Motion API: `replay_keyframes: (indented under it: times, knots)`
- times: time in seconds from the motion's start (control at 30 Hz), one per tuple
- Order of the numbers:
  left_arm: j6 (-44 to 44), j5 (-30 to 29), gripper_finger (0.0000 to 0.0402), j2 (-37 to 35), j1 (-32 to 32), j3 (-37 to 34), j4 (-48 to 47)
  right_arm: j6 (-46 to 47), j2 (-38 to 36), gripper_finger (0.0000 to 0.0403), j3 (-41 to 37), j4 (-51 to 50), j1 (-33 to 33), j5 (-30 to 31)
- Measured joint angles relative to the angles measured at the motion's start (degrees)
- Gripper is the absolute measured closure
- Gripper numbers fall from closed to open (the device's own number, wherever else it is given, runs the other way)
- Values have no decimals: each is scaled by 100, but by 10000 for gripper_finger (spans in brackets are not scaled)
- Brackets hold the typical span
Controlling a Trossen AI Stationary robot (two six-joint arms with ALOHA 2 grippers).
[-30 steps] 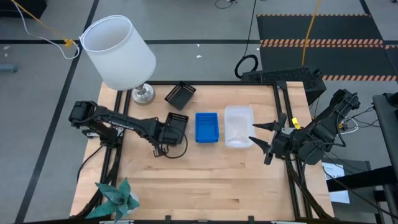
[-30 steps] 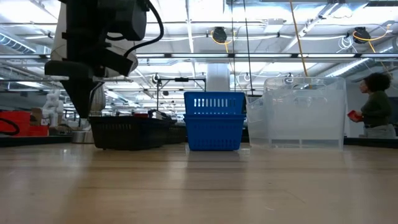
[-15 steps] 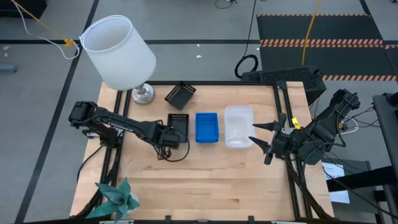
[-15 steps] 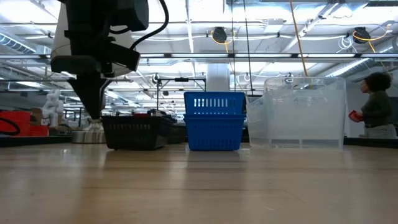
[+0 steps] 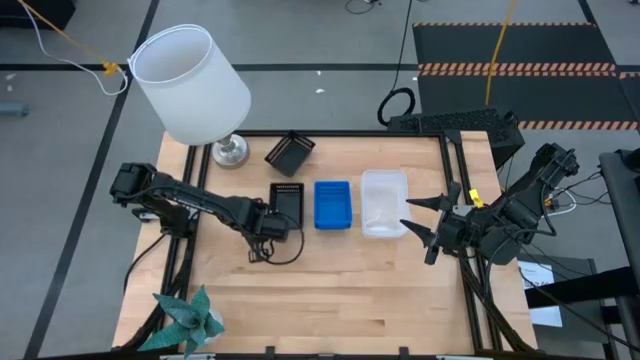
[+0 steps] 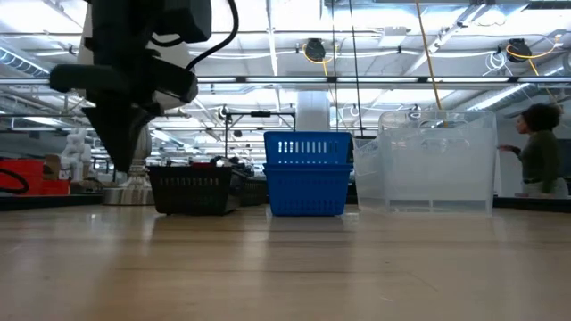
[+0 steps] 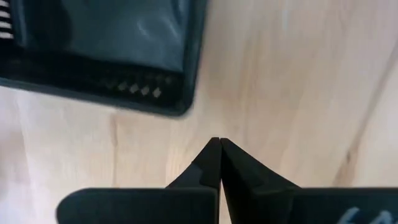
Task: Stack baskets by color
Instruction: Stack the top black bin on top of the bottom black bin
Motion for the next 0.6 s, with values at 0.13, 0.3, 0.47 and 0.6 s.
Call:
replay_keyframes:
  times: [0.13,0.3,0.47,0.6]
  knots:
    - [62,60,395,2,-56,273,-590,0,-1,184,0,0,-2,0]
    - [620,-372,395,2,-76,1105,-1287,2,-1,184,0,0,-2,0]
    - [2034,-2065,394,0,118,1917,-1125,13,0,184,0,4,-2,0]
    - [2959,-2852,393,-4,570,2198,-583,35,-1,184,0,7,-2,0]
